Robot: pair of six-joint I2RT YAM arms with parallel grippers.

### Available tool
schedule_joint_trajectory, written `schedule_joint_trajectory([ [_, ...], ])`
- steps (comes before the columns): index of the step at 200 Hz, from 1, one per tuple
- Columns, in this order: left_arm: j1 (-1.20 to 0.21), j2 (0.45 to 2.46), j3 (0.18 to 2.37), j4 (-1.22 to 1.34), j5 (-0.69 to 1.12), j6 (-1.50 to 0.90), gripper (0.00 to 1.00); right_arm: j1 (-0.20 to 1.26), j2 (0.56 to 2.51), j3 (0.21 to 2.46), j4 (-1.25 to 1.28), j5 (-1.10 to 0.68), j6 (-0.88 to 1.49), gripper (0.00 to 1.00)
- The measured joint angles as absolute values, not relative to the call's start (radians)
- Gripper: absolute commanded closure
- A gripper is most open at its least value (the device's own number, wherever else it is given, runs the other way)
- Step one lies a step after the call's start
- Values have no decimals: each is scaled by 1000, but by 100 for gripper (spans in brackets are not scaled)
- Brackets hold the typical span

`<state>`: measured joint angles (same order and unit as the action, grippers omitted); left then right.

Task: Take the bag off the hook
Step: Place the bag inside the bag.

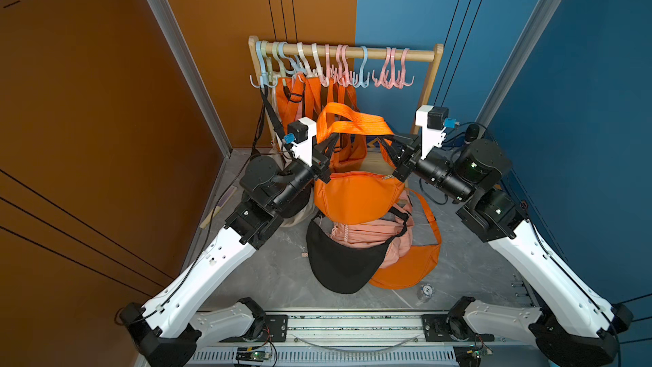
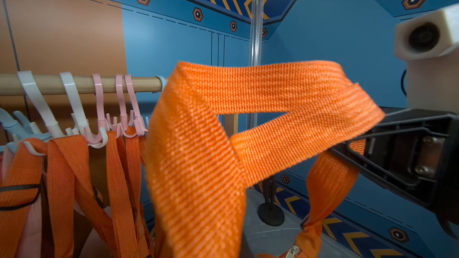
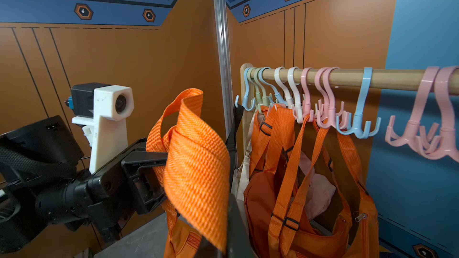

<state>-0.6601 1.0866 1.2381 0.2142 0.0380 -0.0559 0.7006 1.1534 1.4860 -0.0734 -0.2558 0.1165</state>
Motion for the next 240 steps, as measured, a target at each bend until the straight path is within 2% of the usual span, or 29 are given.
schedule_joint_trajectory([
  [56, -676, 787, 970, 122, -130, -48, 100, 842, 1067, 1357, -143, -210, 54, 100],
  [97, -686, 622, 895, -43, -175, -23, 100, 920, 1015, 1248, -182, -185, 41, 100],
  [144, -705, 532, 846, -240, -183, 12, 100, 961, 935, 1120, -191, -151, 41, 100],
  [182, -705, 556, 803, -277, -208, -25, 100, 954, 934, 1059, -193, -91, 41, 100],
  [240, -658, 772, 765, -131, -210, -148, 100, 856, 975, 1009, -179, -10, 70, 100],
])
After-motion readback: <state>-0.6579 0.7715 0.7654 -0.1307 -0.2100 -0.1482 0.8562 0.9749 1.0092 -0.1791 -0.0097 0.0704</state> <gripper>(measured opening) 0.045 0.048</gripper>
